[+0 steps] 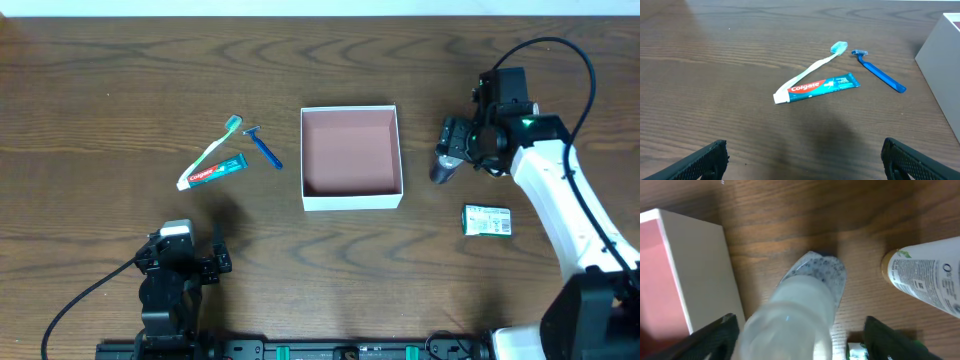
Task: Pack container
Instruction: 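Reach the right gripper to the foam soap bottle and grasp it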
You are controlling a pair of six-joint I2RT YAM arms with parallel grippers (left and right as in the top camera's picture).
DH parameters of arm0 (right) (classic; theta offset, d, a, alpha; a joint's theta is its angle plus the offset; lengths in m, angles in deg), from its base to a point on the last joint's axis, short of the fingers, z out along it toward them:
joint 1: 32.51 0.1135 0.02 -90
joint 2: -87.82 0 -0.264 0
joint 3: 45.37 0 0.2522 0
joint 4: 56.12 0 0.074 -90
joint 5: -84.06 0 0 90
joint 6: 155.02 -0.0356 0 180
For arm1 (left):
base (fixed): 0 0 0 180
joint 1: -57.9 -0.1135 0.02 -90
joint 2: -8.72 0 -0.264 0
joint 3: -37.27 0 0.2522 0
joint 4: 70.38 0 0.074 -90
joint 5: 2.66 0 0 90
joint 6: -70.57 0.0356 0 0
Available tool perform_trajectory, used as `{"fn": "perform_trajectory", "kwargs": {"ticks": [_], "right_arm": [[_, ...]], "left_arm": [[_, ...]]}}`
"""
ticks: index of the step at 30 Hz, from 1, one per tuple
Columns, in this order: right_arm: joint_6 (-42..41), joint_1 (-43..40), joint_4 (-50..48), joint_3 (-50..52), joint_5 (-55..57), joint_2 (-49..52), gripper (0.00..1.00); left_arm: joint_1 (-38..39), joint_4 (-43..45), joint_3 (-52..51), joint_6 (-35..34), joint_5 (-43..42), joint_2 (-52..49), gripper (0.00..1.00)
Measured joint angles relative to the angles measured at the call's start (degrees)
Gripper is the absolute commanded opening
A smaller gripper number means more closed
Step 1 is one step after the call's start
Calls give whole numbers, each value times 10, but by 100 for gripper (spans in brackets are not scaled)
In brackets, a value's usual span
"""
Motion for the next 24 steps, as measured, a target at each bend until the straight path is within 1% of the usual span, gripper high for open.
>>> {"fn": "perform_trajectory", "kwargs": {"ticks": [6, 7, 10, 12, 15, 24], "right_arm": [[-3, 0, -15, 0, 3, 10, 59], [-4, 0, -17, 0, 4, 10, 58], [-6, 0, -18, 0, 4, 10, 58], [-6, 0, -18, 0, 4, 10, 60], [-6, 0, -18, 0, 4, 10, 59], [-6, 7, -24, 0, 4, 12, 59]], "left_arm": [[0, 0, 0, 0, 0, 0, 98], [0, 0, 0, 0, 0, 0, 98], [0, 0, 0, 0, 0, 0, 98], [0, 0, 0, 0, 0, 0, 98], [0, 0, 0, 0, 0, 0, 98], [0, 0, 0, 0, 0, 0, 98]]}}
